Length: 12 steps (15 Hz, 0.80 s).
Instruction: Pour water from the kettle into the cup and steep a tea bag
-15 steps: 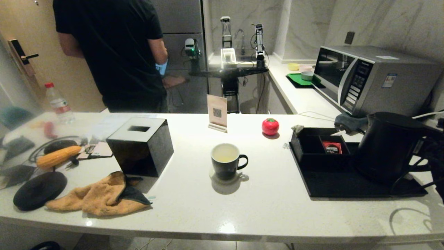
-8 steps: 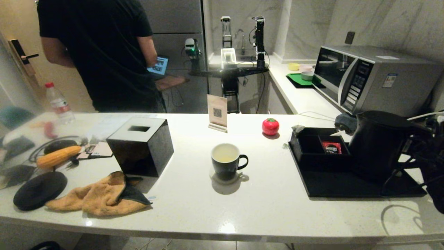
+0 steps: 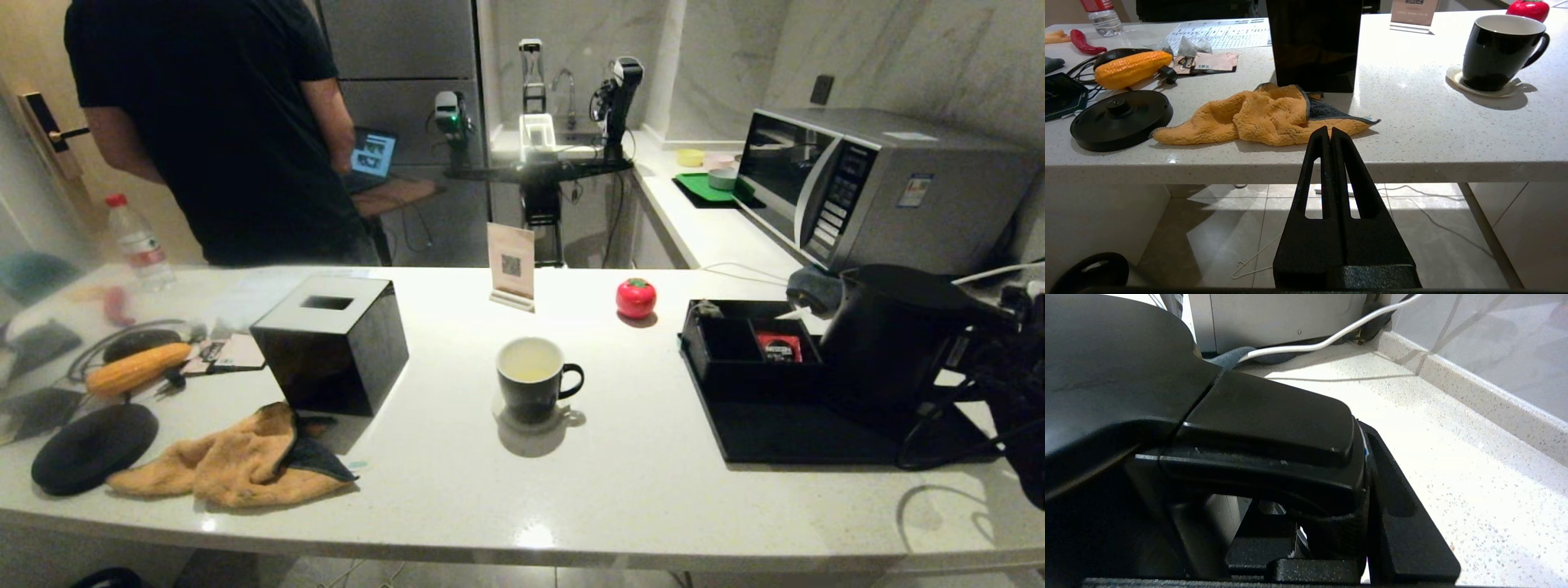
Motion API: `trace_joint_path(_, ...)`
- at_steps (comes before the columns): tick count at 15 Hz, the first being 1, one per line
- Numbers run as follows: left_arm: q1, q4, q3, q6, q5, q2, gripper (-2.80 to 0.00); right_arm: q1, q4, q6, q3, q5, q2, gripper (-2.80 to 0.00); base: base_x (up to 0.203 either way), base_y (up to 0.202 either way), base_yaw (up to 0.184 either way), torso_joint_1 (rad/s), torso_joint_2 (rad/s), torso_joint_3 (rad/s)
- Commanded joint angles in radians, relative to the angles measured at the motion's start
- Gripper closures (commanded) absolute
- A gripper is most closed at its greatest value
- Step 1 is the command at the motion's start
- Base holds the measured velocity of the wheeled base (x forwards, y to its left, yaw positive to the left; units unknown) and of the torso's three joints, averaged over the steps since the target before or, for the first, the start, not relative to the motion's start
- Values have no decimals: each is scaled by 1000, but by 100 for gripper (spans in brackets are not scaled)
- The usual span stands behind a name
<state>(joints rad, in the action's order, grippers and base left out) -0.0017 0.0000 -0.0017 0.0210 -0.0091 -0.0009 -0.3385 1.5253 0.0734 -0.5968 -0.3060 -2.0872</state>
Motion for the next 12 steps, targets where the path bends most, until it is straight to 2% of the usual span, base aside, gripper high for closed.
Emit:
trace_joint_path(1,0,0,0,0,0,1,0,0,45,2,2,-2,-5,0,0,0,0,0,0,0)
trace_joint_path(9,0,0,0,0,0,1,0,0,45,3,15,-4,-4,0,0,0,0,0,0,0)
trace_joint_path(10,0,0,0,0,0,1,0,0,45,2,21,-4,-4,-280,0,0,0,0,0,0)
trace_joint_path(12,0,0,0,0,0,1,0,0,45,3,25,-4,-2,-280,0,0,0,0,0,0)
